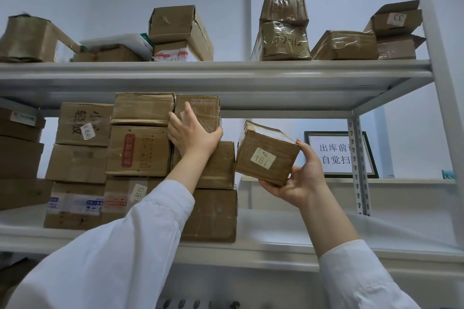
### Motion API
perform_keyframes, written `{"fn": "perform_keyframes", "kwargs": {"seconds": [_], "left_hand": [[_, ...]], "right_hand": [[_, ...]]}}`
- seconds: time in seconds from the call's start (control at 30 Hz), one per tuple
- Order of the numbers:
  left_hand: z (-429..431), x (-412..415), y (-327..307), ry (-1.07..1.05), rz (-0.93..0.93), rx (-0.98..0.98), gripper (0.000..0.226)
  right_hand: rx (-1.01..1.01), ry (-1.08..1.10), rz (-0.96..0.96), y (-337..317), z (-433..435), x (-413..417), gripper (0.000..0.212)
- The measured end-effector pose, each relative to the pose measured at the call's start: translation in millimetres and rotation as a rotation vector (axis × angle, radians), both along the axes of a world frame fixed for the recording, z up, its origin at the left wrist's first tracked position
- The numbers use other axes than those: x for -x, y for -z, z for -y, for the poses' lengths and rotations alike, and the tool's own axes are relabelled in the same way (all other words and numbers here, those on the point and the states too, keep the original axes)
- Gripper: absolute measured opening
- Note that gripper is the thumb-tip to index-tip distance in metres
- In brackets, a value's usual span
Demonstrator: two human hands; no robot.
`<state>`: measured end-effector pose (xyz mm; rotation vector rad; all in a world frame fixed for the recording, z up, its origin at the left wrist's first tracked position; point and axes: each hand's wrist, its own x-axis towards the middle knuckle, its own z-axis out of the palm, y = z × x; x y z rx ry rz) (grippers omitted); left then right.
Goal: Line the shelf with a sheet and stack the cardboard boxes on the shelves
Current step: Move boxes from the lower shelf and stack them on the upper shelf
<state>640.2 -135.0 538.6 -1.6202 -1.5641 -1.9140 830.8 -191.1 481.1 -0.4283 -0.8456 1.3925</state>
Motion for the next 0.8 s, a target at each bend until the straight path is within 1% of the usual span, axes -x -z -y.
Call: {"fn": "perform_keyframes", "kwargs": {"seconds": [0.17, 0.23, 0.3, 0.37, 0.4, 0.43, 0.53, 0.7, 0.8], "left_hand": [[2, 3, 2, 0.02, -0.014, 0.027, 0.11], [4, 3, 6, 0.025, -0.011, 0.014, 0.11], [5, 3, 12, 0.027, -0.022, -0.079, 0.097], [8, 3, 20, 0.069, -0.051, -0.244, 0.074], [11, 2, 23, 0.105, -0.073, -0.312, 0.067], [13, 1, 26, 0.129, -0.106, -0.356, 0.065], [16, -2, 32, 0.13, -0.182, -0.407, 0.06], [15, -13, 43, 0.181, -0.207, -0.486, 0.045], [13, -23, 56, 0.225, -0.227, -0.503, 0.039]], "right_hand": [[0.001, 0.01, -0.003, -1, 2, 0, 0.058], [-0.006, 0.019, -0.003, -3, 3, 1, 0.057], [-0.014, 0.029, 0.002, -5, 4, 2, 0.057], [-0.02, 0.036, 0.006, -8, 4, 4, 0.057], [-0.025, 0.041, 0.009, -9, 4, 4, 0.057], [-0.029, 0.047, 0.013, -11, 5, 5, 0.057], [-0.037, 0.068, 0.021, -11, 5, 7, 0.058], [-0.01, 0.116, 0.066, 6, 1, 1, 0.045], [0.021, 0.114, 0.101, 20, -4, -4, 0.042]]}}
